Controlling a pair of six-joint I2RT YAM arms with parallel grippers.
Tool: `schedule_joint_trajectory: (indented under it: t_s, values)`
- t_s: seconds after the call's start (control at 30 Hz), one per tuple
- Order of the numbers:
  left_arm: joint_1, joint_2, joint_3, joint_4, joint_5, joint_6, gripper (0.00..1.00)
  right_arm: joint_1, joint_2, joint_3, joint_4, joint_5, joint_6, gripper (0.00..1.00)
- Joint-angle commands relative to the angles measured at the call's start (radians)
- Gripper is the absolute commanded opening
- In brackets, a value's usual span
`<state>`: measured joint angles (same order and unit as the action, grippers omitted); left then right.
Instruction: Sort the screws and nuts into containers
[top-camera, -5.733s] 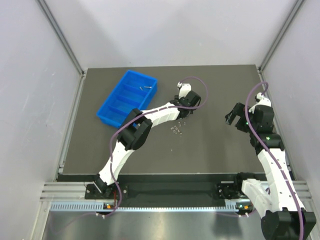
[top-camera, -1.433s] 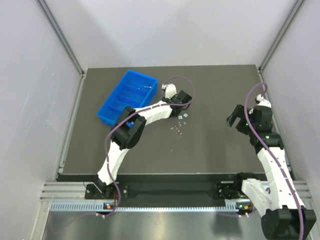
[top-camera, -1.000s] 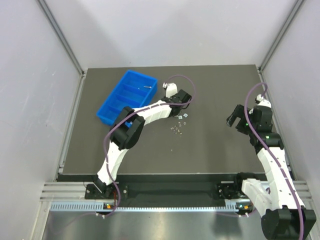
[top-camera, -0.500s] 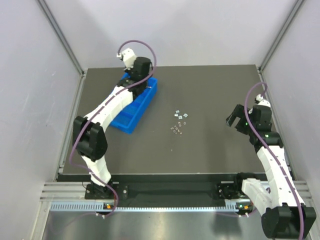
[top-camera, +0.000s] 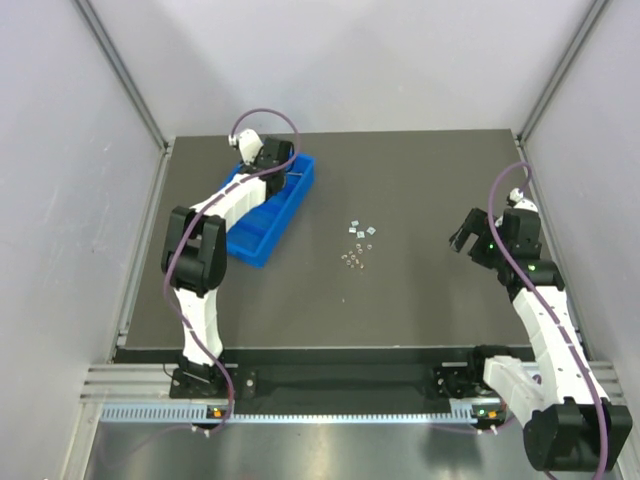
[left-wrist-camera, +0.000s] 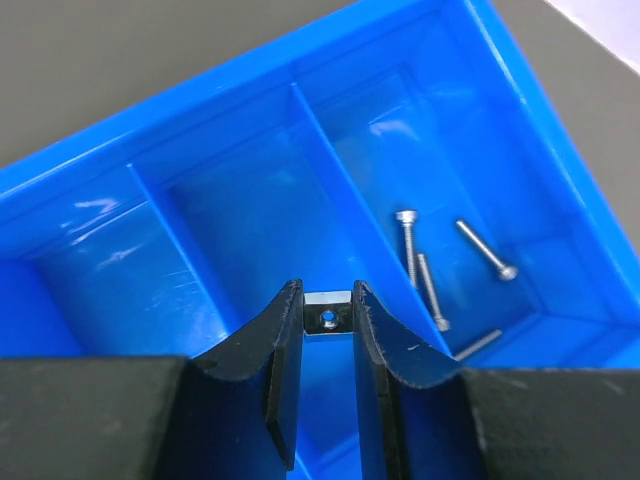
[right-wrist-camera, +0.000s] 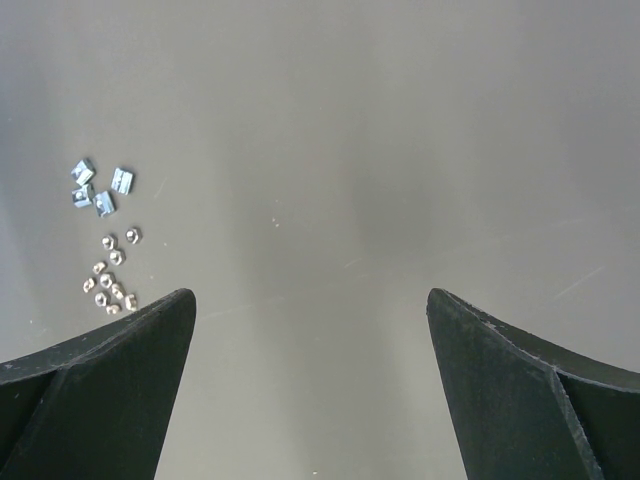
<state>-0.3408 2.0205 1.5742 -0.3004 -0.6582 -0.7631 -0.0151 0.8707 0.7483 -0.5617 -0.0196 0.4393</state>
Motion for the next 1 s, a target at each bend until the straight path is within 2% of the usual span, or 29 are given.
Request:
schedule_joint_trajectory:
  t_s: [0.0,0.07,0.1,0.13,0.17,0.27,0.47,0.6,0.73,0.87,0.97]
  values:
    - [0.002,-0.005,0.004,0.012,-0.047,-0.021,0.20,0.007,-0.016,0.040,0.032,0.007,0.010,1.00]
    - [0.003,0.006,0.007,0.009,-0.055,-0.010,0.26,0.007,-0.009,0.043,0.032,0.004,0.009,1.00]
    - [0.006,0.009,0.013,0.004,-0.055,-0.007,0.34,0.007,-0.006,0.045,0.031,0.001,0.010,1.00]
    - [0.006,0.007,0.020,0.003,-0.041,0.001,0.50,0.007,-0.003,0.049,0.029,0.000,0.010,1.00]
    - [0.006,0.003,0.026,0.000,-0.034,0.017,0.57,0.007,-0.002,0.051,0.028,0.000,0.006,1.00]
    - [0.005,-0.034,0.040,0.006,0.018,0.056,0.69,0.007,-0.013,0.051,0.026,0.009,-0.001,1.00]
    - [-0.072,-0.157,0.004,0.006,0.135,0.113,0.70,0.007,-0.024,0.039,0.029,0.040,-0.001,1.00]
    - [-0.286,-0.190,-0.023,0.014,0.105,0.150,0.71,0.007,-0.021,0.028,0.028,0.040,-0.004,1.00]
    - [-0.409,-0.113,-0.007,0.009,0.111,0.131,0.71,0.007,-0.021,0.023,0.026,0.040,-0.010,1.00]
    - [-0.441,-0.003,0.073,-0.043,0.140,0.075,0.69,0.007,-0.036,0.022,0.014,0.043,-0.024,1.00]
    - [-0.455,0.061,0.092,-0.054,0.105,0.033,0.68,0.007,-0.055,0.016,0.009,0.056,-0.027,1.00]
